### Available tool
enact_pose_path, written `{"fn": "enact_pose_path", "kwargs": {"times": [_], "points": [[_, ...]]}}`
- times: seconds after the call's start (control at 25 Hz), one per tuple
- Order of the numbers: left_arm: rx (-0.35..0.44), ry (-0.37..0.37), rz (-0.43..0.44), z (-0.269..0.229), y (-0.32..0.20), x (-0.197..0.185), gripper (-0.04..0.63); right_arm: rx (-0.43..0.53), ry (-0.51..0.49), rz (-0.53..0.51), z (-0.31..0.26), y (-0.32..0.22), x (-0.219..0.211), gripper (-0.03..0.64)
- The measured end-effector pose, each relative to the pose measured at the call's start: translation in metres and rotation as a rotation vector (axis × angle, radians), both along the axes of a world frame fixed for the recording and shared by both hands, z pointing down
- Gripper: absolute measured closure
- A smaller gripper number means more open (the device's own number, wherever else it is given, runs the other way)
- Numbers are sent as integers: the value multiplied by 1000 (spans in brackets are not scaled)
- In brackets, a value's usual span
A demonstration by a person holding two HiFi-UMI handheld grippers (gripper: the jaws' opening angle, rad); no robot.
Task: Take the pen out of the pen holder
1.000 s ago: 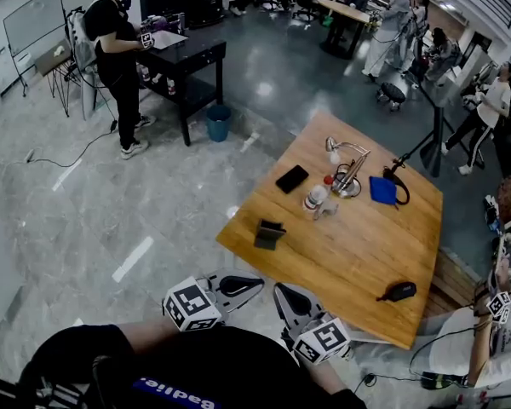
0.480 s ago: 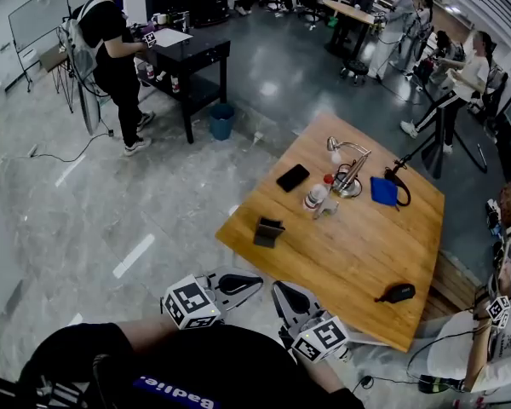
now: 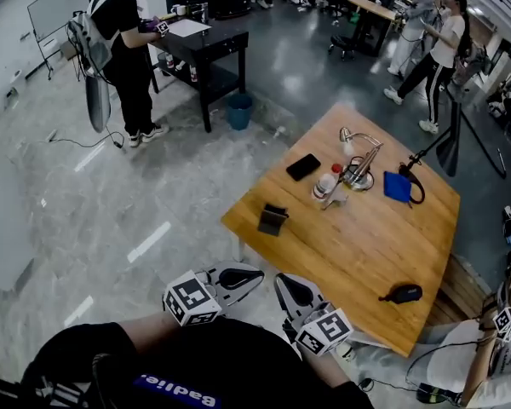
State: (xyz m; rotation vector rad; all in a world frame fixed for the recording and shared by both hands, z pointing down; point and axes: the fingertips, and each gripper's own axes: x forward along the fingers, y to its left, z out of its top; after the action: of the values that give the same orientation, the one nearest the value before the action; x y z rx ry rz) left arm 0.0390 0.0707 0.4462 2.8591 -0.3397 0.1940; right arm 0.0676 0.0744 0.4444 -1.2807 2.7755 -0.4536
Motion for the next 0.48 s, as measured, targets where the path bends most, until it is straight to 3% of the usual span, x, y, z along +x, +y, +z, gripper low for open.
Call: {"fn": "enact_pose_path", "kwargs": {"times": [0.48], "points": [[-6, 5, -19, 9, -13, -2, 586, -41, 11, -6, 13, -13, 1, 611]]}}
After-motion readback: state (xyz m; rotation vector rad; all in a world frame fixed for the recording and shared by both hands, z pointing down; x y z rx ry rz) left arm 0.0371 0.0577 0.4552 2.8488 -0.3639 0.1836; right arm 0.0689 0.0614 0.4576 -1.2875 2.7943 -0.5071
